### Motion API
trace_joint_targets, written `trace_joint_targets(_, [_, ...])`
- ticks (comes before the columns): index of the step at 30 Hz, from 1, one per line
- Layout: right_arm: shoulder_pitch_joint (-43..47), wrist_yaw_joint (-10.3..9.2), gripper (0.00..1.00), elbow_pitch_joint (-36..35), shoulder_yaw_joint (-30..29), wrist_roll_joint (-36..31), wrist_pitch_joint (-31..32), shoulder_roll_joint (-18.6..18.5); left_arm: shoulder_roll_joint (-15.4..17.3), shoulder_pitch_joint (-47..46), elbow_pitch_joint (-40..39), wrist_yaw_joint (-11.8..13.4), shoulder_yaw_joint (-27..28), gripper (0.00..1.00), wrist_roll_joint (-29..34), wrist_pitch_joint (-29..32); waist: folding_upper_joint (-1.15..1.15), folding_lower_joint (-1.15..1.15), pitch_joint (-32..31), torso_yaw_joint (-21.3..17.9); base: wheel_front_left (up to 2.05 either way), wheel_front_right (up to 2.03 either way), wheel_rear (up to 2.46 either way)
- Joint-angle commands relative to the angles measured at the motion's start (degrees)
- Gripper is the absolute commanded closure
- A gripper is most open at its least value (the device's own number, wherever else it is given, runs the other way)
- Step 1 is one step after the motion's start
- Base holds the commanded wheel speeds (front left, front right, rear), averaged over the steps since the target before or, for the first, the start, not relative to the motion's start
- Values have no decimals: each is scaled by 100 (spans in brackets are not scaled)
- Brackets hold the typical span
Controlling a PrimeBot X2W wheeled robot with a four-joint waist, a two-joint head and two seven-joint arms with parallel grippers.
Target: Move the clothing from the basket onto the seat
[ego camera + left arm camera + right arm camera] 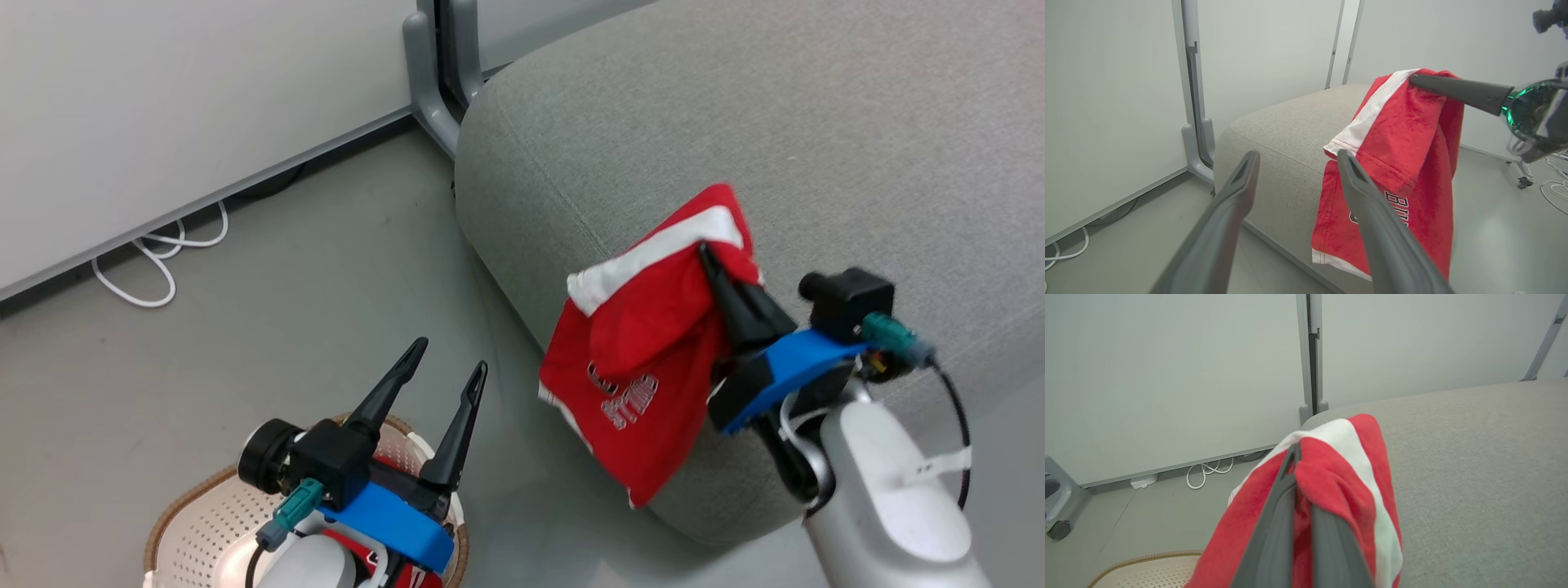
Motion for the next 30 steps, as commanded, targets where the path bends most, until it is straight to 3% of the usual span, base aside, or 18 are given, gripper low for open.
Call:
trace_joint_targets(1, [-180, 3, 100, 26, -45, 21, 10, -2, 42, -117, -27, -10, 4, 0, 45, -15, 0, 0, 145, 124, 0, 0, 0])
trace_joint_targets(7, [-1433, 2, 100, 278, -987, -8, 220, -199, 209, -467, -109, -10, -117, 0, 125, -15, 0, 0, 793, 457, 0, 0, 0])
trace_joint_targets(18, [-3397, 3, 100, 1208, -2801, -384, 95, -1507, 596, -1209, -435, -11, -454, 0, 266, -15, 0, 0, 2175, 1110, 0, 0, 0])
trace_joint_targets(23, [-3698, 2, 100, 1433, -3471, -613, -189, -1763, 666, -1456, -587, -11, -478, 0, 376, -15, 0, 0, 2594, 1295, 0, 0, 0])
trace_joint_targets(30, [-3445, 2, 100, 2143, -4029, -988, -386, -1728, 587, -1537, -708, -9, -485, 0, 469, -15, 0, 0, 2854, 1410, 0, 0, 0])
